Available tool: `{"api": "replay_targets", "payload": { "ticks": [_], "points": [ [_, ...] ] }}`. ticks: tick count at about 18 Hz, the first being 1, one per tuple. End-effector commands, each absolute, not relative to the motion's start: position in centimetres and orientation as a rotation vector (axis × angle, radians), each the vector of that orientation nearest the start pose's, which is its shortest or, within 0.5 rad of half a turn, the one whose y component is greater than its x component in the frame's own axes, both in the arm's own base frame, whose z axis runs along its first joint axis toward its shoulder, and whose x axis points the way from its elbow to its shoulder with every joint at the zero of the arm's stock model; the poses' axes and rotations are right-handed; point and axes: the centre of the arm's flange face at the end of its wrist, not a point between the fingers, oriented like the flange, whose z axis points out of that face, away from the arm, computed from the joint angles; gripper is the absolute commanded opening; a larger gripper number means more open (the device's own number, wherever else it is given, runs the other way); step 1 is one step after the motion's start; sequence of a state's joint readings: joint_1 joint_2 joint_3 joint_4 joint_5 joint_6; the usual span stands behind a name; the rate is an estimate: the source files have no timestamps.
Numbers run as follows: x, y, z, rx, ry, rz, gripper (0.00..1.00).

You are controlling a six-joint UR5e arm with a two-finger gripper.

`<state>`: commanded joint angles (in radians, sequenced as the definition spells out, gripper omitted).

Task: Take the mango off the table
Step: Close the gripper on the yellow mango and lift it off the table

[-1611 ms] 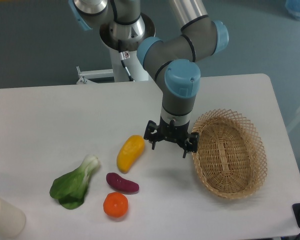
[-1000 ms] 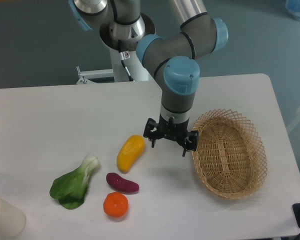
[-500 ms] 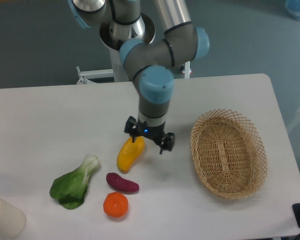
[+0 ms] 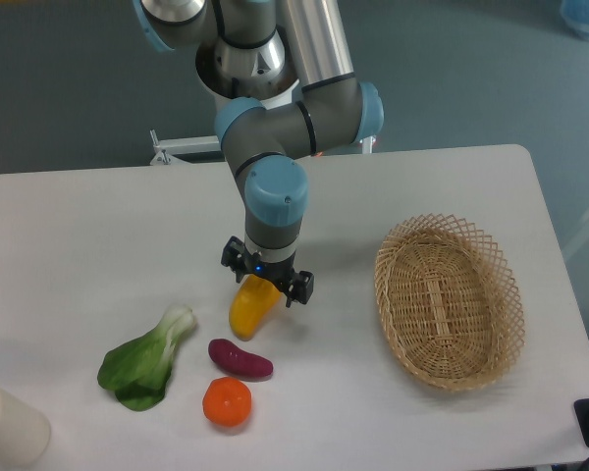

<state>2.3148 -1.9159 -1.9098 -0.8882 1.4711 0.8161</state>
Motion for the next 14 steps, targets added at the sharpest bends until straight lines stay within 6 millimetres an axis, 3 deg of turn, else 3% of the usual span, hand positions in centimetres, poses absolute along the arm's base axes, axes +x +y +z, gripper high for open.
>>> {"api": "replay_targets", "payload": {
  "ticks": [2, 7, 9, 12, 14],
  "points": [
    [-25.9, 50.4, 20.3, -3.086, 0.133, -0.13, 1.0],
    [-25.5, 50.7, 19.6, -3.096, 0.147, -0.137, 1.0],
    [-25.6, 50.8, 19.4, -3.094, 0.147, -0.137, 0.9],
    [-25.6, 50.9, 19.7, -3.089, 0.145, -0.132, 0.65],
    [-25.7, 50.9, 19.8, -3.088, 0.15, -0.13, 0.58]
  ]
}}
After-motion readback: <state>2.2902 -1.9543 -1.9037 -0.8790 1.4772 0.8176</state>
